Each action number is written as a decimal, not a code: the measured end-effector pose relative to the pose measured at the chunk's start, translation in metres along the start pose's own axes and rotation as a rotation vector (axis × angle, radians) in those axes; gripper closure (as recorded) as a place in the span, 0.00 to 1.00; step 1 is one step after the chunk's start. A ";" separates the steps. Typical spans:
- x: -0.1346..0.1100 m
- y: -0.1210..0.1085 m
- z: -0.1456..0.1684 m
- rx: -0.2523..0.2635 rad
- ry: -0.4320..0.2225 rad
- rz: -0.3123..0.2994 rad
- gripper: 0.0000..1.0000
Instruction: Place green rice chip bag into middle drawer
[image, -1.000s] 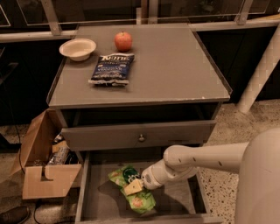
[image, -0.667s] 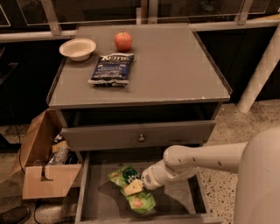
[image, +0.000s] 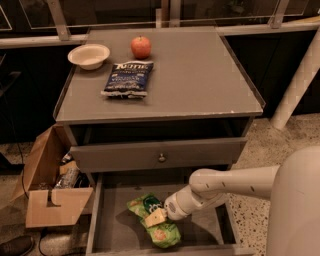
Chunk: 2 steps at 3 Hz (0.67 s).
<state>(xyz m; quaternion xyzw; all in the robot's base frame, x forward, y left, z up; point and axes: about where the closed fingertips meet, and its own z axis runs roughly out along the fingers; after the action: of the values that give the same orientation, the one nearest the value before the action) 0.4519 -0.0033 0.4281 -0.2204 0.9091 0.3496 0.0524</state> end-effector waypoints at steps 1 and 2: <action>0.007 -0.004 0.002 -0.012 0.014 0.012 1.00; 0.010 -0.005 0.004 -0.035 0.023 0.011 1.00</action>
Offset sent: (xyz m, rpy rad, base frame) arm -0.0075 -0.0090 -0.0104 0.0408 0.0481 0.0248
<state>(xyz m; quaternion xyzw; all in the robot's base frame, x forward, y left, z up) 0.4451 -0.0079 0.4194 -0.2202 0.9046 0.3633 0.0360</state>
